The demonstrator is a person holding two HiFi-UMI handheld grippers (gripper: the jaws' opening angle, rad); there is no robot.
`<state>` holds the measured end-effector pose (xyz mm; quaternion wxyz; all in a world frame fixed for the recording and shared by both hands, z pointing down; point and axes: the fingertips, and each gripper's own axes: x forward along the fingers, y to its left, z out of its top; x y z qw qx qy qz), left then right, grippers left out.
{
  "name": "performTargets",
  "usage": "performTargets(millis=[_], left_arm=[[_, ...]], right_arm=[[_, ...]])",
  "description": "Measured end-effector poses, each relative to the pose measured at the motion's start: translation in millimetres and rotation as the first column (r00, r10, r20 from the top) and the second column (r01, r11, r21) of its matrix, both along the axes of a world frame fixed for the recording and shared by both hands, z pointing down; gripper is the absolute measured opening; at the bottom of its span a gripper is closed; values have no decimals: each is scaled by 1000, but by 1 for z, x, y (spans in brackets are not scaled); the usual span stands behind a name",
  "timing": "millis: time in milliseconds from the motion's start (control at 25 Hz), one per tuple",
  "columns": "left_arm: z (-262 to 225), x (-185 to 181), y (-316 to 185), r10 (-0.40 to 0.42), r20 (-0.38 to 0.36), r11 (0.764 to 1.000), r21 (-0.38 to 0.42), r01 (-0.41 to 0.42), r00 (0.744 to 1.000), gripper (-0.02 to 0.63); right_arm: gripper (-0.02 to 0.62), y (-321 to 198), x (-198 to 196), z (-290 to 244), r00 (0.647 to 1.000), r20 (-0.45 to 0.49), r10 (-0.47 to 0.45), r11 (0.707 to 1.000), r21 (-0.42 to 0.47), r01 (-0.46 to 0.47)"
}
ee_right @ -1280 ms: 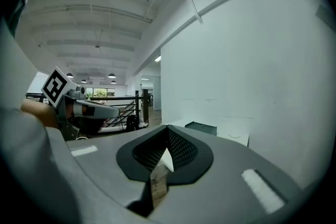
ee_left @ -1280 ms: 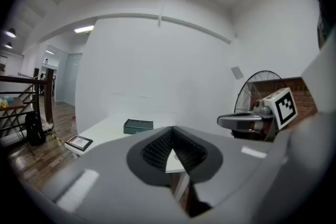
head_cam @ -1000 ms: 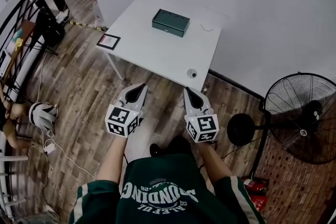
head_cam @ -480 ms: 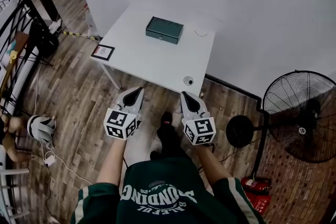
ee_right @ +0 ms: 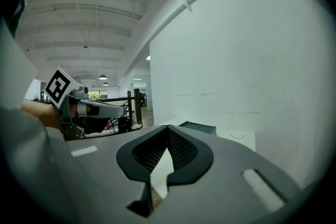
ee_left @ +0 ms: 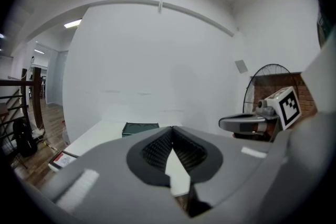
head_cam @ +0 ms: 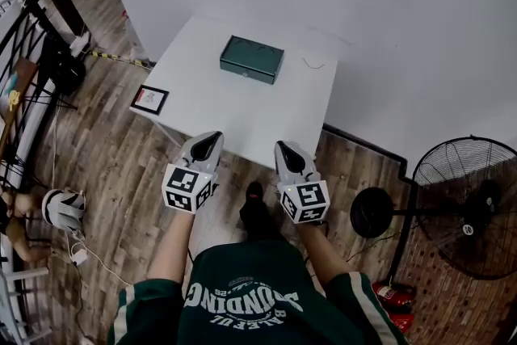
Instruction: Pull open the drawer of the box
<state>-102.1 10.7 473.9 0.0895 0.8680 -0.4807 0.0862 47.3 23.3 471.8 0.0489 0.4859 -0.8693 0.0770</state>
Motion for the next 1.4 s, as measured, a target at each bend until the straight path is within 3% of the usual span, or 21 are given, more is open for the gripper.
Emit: performTargets(millis=[320,560,1120,1400], left_arm=[[1,6,-119,-17,34,1000,-25,18,999,52],[-1,9,-178,-38,18,999,-34,39,999,52],[13,-2,-246,-16,-9,997,-72,15,1000,52],[69,1,-257,9,-2,985,-170,-9,1000,52]], right_arm=[[2,-118,1,-7,999,4,-34,999,-5,34],[2,-181,-3,-7,997,-3,-77,997,-8,76],[2,-240,-18,3,998,-4,-57,998,-42,56],[2,-252,-31,31,999,-17,-48,993,-107,46]])
